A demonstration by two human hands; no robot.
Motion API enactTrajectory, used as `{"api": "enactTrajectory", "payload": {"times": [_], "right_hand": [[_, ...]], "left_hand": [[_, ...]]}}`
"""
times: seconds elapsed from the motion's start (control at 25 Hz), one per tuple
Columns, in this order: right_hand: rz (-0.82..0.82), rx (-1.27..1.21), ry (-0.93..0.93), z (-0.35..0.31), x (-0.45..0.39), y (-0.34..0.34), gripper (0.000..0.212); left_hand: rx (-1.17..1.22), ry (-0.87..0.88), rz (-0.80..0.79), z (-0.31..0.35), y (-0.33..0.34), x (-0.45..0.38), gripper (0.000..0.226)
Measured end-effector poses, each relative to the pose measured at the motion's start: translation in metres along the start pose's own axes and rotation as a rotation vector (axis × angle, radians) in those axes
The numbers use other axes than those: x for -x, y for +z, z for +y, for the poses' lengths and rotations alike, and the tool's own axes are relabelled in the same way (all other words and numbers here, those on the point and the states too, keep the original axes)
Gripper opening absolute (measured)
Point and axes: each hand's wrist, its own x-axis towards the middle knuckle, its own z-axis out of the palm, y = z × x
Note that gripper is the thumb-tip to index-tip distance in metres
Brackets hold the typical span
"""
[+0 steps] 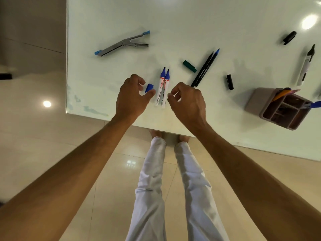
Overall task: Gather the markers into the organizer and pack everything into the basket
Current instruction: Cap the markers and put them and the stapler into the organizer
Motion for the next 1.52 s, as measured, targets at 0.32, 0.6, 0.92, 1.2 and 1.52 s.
{"api": "enactTrajectory", "payload": {"times": [0.32, 0.6, 0.92, 1.2, 1.52], "right_hand": [[-0.063, -0.008, 0.049, -0.031, -0.022, 0.031, 0.035], [0.002, 0.047, -0.012, -0.030, -0.019, 0.036, 0.022], [-0.069, 0.185, -0.068, -0.038, -0.013, 0.061, 0.052], [0.042, -0.014, -0.168, -0.030, -0.003, 0.035, 0.023], [-0.050, -0.154, -0.236, 0.022, 0.041, -0.041, 0.015]], "left_hand": [[-0.061, -0.004, 0.031, -0.012, 0.002, -0.020, 0.037], [0.190, -0.150, 0.001, -0.035, -0.020, 0.002, 0.034], [0.744, -0.381, 0.014, -0.017, -0.034, 0.016, 0.024], [0.836, -0.330, -0.019, -0.024, -0.046, 0.019, 0.025], [1.108, -0.352, -0.286, -0.026, -0.050, 0.027, 0.012]]}}
